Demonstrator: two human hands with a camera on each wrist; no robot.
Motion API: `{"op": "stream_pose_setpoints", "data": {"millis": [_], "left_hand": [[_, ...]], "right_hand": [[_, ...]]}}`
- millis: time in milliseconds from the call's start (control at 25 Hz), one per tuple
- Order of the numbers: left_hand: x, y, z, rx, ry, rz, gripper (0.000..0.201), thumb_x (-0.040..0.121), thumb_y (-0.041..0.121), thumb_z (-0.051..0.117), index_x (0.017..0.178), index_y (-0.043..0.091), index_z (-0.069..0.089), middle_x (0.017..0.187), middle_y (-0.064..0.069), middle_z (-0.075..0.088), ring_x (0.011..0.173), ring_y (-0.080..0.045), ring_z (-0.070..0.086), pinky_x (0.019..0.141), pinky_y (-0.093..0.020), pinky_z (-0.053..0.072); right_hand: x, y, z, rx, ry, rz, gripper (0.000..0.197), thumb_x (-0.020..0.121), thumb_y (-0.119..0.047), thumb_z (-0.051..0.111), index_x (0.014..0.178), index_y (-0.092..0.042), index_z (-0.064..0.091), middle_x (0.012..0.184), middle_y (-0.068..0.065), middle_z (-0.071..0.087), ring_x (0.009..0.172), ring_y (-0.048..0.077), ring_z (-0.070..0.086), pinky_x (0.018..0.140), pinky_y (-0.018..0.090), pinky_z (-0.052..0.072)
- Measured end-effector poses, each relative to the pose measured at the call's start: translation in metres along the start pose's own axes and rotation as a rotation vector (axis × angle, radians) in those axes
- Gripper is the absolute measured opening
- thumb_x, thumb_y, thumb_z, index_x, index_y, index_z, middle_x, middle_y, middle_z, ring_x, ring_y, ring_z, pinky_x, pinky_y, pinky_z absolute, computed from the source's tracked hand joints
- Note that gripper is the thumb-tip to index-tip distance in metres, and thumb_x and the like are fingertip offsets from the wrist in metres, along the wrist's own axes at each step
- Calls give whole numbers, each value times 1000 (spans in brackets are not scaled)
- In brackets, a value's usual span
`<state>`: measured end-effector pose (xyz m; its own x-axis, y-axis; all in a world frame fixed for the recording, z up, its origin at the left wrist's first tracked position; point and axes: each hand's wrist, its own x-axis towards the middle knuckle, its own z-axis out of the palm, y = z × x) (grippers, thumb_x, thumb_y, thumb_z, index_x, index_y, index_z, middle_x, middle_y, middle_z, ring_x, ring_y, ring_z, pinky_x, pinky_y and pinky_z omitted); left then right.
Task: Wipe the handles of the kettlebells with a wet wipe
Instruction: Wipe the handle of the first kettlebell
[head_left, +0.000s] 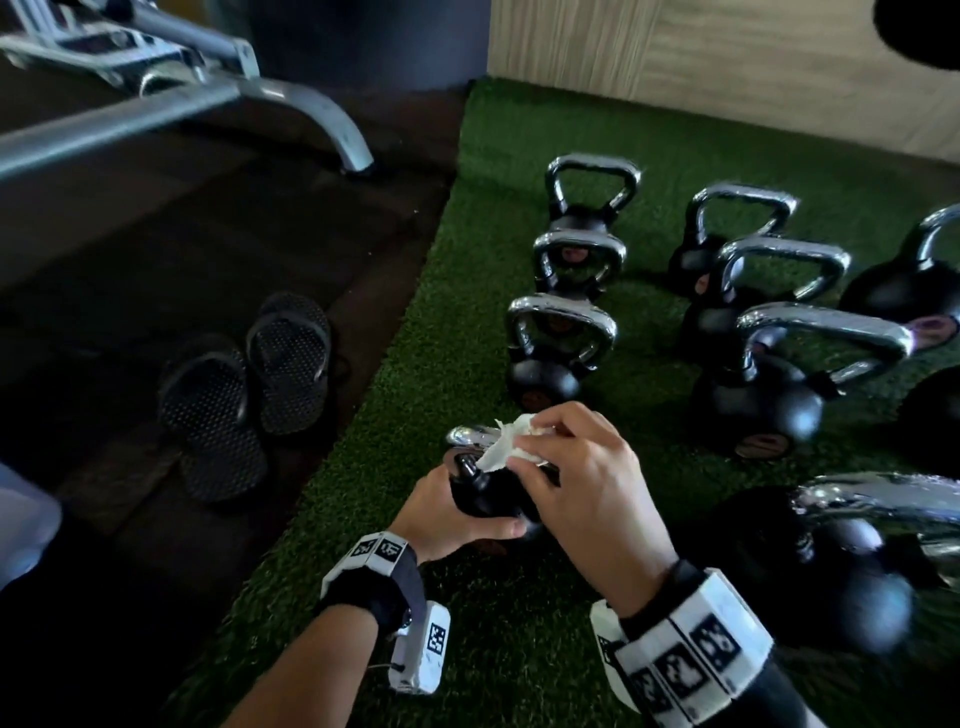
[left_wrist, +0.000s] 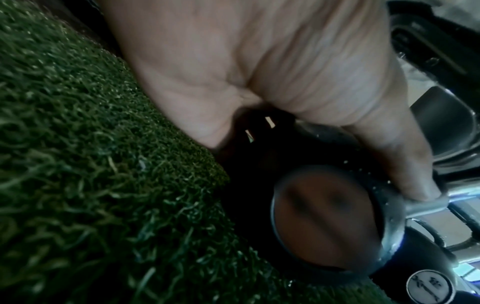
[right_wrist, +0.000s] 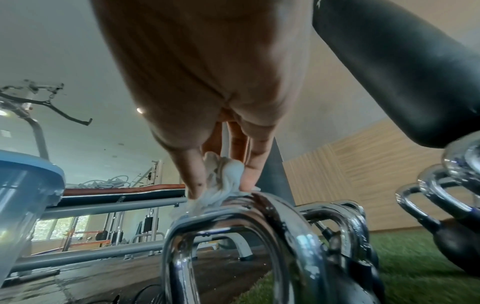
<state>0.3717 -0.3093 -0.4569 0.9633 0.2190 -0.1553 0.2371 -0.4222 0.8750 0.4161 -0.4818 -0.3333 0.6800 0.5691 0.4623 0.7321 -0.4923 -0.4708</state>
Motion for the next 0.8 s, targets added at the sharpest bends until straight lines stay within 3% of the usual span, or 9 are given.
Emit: {"op": "stream_pose_setpoints", "data": {"millis": [160,280,400,600,680,800], "left_hand": [[2,-4,3,-31,3,4,49,53,56,90,96,43,69,94,19,75,93,4,68,85,-28,54],[2,-5,3,-43,-19,16,58,57,55,92,108,42,68,105,20,74,102,6,66,93,-28,53],[2,-7,4,-56,-25,21,67,57,55,93,117,45,64,111,24,72,107,10,64,97,-27,51],[1,-7,4,-42,-16,37,68,57,59,91,118,43,65,112,21,73,110,6,64,102,-35,52],[0,-8,4,-33,8,21,71,53,62,92,116,45,64,110,25,72,107,10,63,101,-32,53],[0,-8,5,-54,25,10,71,53,59,93,116,46,64,111,26,72,109,12,62,102,-31,52]], "right_hand": [[11,-8,4,-105,-46,-149,16,70,0,82,71,-14,74,74,-1,65,69,21,59,63,31,55],[6,0,-6,-100,-119,-75,15,72,0,80,75,-15,77,72,-3,62,69,17,54,59,31,53],[5,13,-18,-92,-166,85,14,77,-3,76,80,-16,80,77,-1,64,72,19,61,64,37,56],[-3,-2,-7,-66,-78,-1,14,78,0,77,77,-14,79,74,-1,64,70,20,59,61,36,55],[-19,12,-12,-11,10,94,16,77,-1,80,77,-16,80,75,-5,67,69,14,63,63,29,54],[-37,36,-17,57,137,200,20,70,2,87,79,-15,80,77,-9,70,73,0,65,67,4,44]]}}
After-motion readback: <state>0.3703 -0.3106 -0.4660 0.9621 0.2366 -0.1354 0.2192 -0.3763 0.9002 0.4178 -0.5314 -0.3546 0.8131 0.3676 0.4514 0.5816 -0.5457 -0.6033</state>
